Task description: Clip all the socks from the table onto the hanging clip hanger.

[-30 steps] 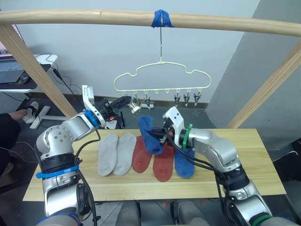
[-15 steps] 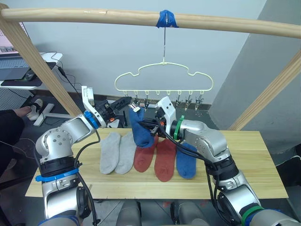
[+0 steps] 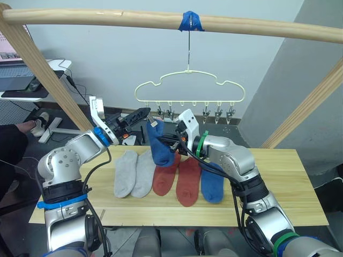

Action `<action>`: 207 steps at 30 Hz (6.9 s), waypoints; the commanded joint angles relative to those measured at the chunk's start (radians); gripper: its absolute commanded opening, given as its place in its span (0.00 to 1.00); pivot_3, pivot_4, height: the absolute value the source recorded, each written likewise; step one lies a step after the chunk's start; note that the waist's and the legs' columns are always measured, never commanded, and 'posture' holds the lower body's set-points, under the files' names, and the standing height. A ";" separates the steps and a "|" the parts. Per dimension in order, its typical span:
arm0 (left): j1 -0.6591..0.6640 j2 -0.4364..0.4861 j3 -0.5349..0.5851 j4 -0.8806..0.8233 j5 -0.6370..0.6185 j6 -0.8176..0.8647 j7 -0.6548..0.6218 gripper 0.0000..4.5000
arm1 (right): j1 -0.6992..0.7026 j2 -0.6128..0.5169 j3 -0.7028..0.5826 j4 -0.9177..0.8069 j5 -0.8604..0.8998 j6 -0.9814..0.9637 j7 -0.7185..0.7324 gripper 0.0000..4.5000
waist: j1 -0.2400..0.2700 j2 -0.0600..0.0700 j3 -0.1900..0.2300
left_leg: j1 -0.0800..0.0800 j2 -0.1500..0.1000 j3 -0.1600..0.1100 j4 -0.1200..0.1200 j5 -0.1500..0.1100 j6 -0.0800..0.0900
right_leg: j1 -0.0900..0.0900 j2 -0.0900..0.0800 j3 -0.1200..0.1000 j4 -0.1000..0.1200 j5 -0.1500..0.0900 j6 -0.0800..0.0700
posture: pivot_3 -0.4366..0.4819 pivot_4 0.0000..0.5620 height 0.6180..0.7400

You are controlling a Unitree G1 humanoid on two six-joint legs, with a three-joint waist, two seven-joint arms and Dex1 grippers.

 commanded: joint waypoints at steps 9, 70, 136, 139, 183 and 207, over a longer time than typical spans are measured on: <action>0.112 0.107 -0.067 -0.181 0.082 -0.127 -0.088 1.00 | -0.013 0.050 -0.005 0.014 0.009 -0.024 -0.006 0.18 | 0.014 0.000 0.000 | 0.000 0.000 -0.001 0.000 0.000 0.000 | 0.000 0.000 0.000 0.000 0.000 0.000 | 0.54 0.26 1.00; -0.121 -0.288 -0.372 0.442 0.795 -1.175 0.089 0.55 | 0.305 -0.287 -0.225 -0.591 0.196 -0.174 -0.048 1.00 | 0.001 0.003 0.002 | -0.002 -0.002 0.000 0.002 0.000 0.000 | 0.000 0.001 0.000 -0.001 0.000 0.000 | 0.38 0.29 1.00; -0.244 -0.233 -0.343 0.581 0.791 -1.128 0.024 0.01 | 0.445 -0.437 -0.106 -0.408 -0.025 -0.130 -0.104 1.00 | -0.004 0.002 0.002 | -0.002 -0.002 0.000 0.002 0.000 0.000 | 0.001 0.001 0.000 -0.001 0.000 0.000 | 0.38 0.29 1.00; -0.211 -0.176 -0.346 0.476 0.740 -0.891 -0.043 0.01 | 0.484 -0.499 -0.044 -0.272 -0.107 -0.170 -0.063 1.00 | -0.006 0.003 0.002 | -0.002 -0.002 0.000 0.002 0.000 0.000 | 0.000 0.001 0.000 -0.001 0.000 0.000 | 0.39 0.29 1.00; -0.230 -0.164 -0.020 0.204 0.153 0.141 0.071 0.01 | 0.320 -0.312 0.060 -0.252 -0.333 -0.393 0.052 0.01 | -0.028 0.004 0.004 | 0.009 -0.001 0.000 0.002 0.000 0.000 | 0.007 0.001 0.001 0.005 -0.003 0.004 | 0.42 0.29 1.00; -0.213 -0.169 -0.009 0.181 0.099 0.172 0.118 0.01 | 0.120 -0.247 0.112 -0.126 -0.484 -0.511 -0.028 0.01 | -0.027 0.004 0.004 | 0.006 -0.001 0.000 0.002 0.001 -0.002 | 0.005 0.000 0.001 0.005 0.000 0.000 | 0.43 0.25 1.00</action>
